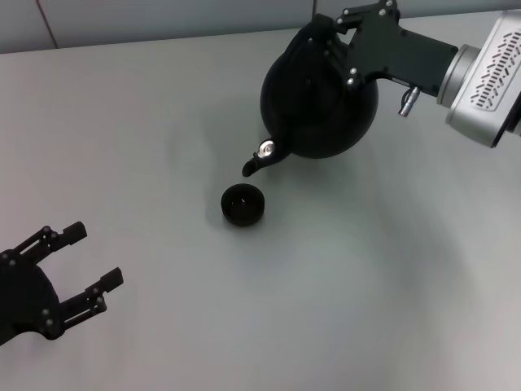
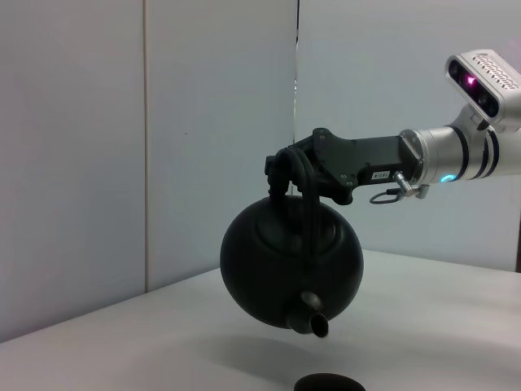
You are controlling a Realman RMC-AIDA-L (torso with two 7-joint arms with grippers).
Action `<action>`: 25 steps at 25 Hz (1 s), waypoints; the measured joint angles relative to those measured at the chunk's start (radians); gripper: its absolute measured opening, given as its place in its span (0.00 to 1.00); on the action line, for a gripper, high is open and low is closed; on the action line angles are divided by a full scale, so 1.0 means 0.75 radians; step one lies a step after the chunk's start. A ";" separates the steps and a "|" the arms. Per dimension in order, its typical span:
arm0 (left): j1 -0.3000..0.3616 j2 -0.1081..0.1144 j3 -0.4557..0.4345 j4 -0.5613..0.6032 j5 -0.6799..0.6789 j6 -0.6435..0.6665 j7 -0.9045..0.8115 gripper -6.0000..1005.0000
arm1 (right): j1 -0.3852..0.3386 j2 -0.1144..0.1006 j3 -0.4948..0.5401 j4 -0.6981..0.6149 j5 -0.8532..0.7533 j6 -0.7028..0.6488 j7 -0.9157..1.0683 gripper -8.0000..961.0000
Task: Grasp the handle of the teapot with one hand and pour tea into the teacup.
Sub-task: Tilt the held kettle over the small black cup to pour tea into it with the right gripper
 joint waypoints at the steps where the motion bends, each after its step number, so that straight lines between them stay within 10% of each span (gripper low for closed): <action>1: 0.000 0.000 0.000 0.000 0.000 0.000 0.000 0.80 | 0.001 0.000 -0.015 -0.005 0.000 0.000 -0.010 0.09; 25: 0.003 0.001 0.000 0.000 -0.017 -0.002 0.000 0.80 | -0.013 0.007 -0.166 -0.086 0.015 -0.008 -0.115 0.09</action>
